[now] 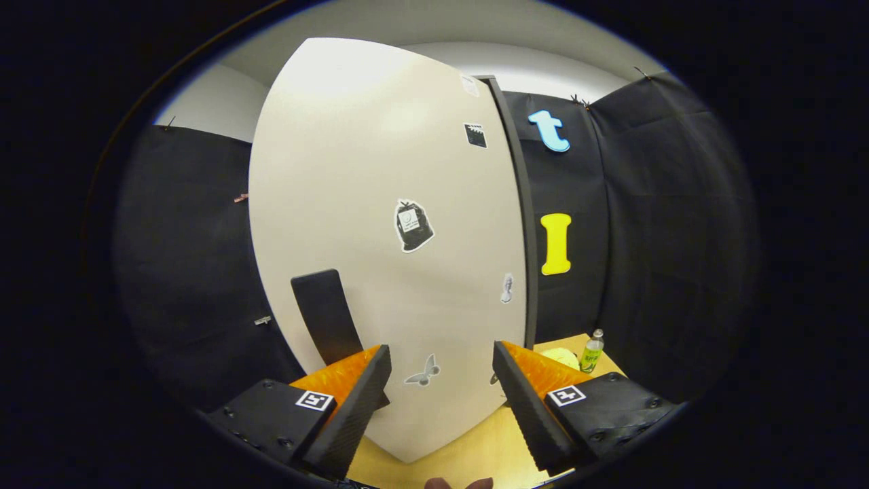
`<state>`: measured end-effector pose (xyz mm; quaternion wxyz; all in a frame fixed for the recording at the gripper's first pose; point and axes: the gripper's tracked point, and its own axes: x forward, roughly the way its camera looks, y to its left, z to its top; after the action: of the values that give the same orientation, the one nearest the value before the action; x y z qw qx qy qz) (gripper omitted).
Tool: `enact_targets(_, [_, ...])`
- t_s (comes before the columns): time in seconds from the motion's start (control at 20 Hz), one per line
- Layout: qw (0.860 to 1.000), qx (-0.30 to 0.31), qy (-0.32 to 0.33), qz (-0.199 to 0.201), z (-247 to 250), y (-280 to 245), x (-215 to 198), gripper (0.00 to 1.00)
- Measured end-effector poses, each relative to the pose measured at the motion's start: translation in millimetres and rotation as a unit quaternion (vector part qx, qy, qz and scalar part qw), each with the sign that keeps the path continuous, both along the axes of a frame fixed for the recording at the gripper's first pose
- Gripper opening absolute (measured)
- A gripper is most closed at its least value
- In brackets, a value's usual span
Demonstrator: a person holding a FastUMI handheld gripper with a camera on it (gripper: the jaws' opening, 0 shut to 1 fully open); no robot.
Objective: Open the shoe cabinet door, grab the shoes and put them into the shoe cabinet, then close the shoe cabinet door.
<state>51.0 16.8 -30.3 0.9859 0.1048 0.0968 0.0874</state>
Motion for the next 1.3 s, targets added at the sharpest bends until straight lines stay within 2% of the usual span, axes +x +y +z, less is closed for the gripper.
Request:
enact_targets(0.2, [1.000,-0.020,-0.014,0.017,4.1,13.8,1.2,0.98])
enact_targets(1.3, [1.000,-0.003,-0.014,0.001,3.4,-14.5,5.0,0.98])
